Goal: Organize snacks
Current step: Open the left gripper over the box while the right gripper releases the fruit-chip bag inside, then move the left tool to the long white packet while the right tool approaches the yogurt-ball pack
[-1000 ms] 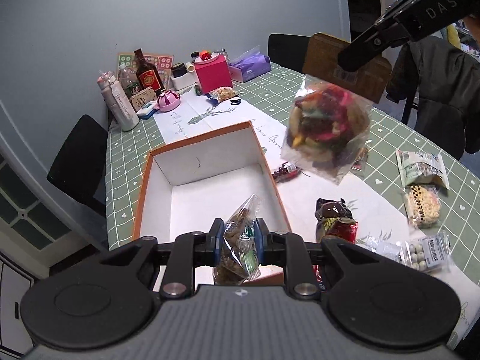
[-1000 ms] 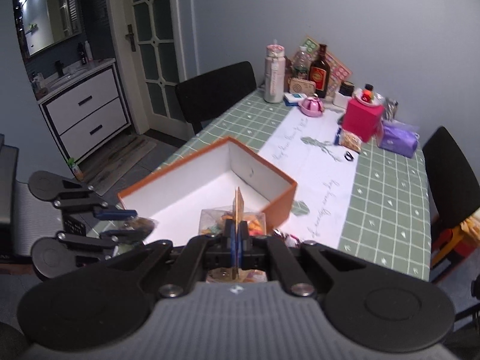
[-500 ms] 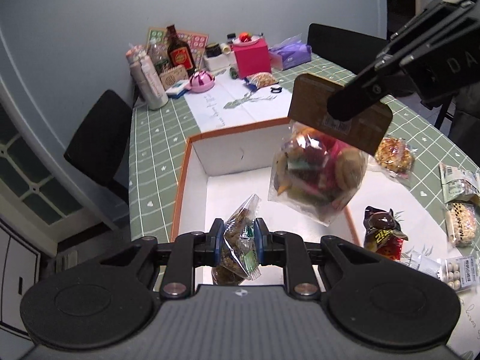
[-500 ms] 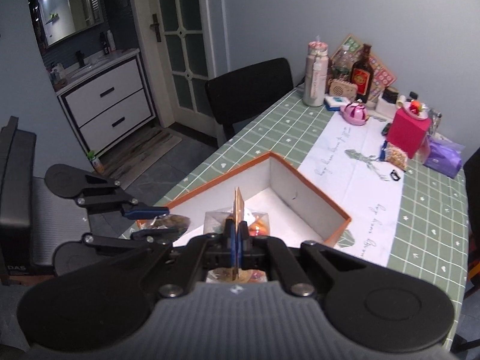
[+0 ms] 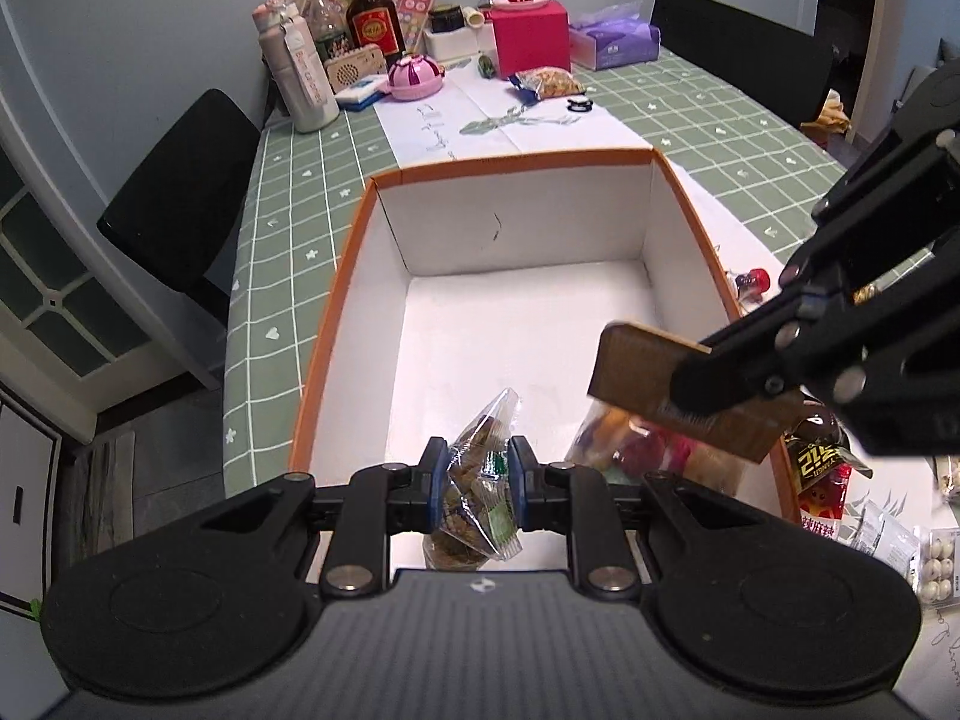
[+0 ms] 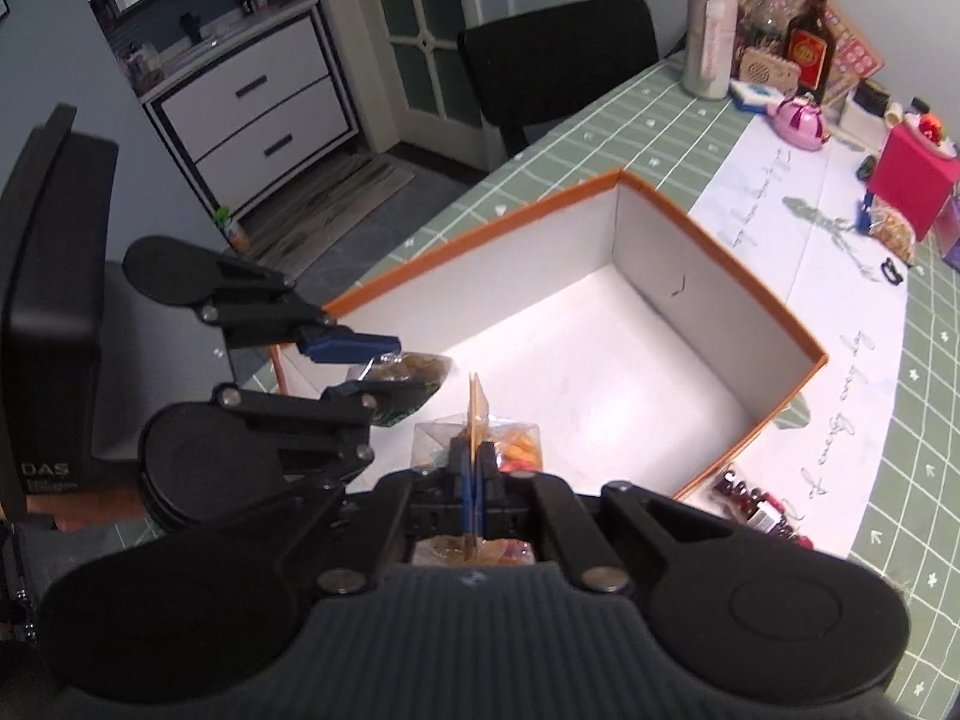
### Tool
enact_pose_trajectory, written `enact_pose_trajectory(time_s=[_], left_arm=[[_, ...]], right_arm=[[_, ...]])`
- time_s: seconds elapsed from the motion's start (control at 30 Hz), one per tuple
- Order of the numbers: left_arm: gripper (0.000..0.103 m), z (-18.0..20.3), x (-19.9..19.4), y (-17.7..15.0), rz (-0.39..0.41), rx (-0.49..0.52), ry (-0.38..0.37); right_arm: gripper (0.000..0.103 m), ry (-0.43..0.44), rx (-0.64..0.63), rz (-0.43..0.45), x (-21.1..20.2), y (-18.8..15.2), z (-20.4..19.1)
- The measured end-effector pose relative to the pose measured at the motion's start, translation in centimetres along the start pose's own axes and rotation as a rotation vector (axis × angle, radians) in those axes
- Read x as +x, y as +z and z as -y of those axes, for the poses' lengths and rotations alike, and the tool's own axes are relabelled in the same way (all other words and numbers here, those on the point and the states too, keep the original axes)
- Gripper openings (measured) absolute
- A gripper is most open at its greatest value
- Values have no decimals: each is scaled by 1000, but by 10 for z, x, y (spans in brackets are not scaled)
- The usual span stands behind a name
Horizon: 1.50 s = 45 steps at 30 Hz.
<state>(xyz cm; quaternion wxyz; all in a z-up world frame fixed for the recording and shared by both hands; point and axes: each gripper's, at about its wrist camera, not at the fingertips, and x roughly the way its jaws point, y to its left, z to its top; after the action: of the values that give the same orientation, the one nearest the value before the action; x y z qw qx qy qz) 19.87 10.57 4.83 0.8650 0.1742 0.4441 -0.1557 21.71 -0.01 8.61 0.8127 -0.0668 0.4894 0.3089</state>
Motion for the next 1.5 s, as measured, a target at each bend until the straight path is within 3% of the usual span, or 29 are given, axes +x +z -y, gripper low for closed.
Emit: enact_pose_trajectory(time_s=[0.33,0.9,1.2,1.37,1.5], left_arm=[[24,10,29,-5,-77,9,12],[26,26,47,-12,-131,46,29],[29,24,37,-3,-92,33,54],[29,26,27,0,-73,34,65],[29,31,14,3,-47,43,74]], right_arm=[[0,8,-67,-89,40,-7,6],[0,-98,-131,-105,57,-10,15],[7,-137,-112,-71,42,-8,22],[18,-147,-95,-33,24,-6,25],[18,-150,-92,-2,3,-8,24]])
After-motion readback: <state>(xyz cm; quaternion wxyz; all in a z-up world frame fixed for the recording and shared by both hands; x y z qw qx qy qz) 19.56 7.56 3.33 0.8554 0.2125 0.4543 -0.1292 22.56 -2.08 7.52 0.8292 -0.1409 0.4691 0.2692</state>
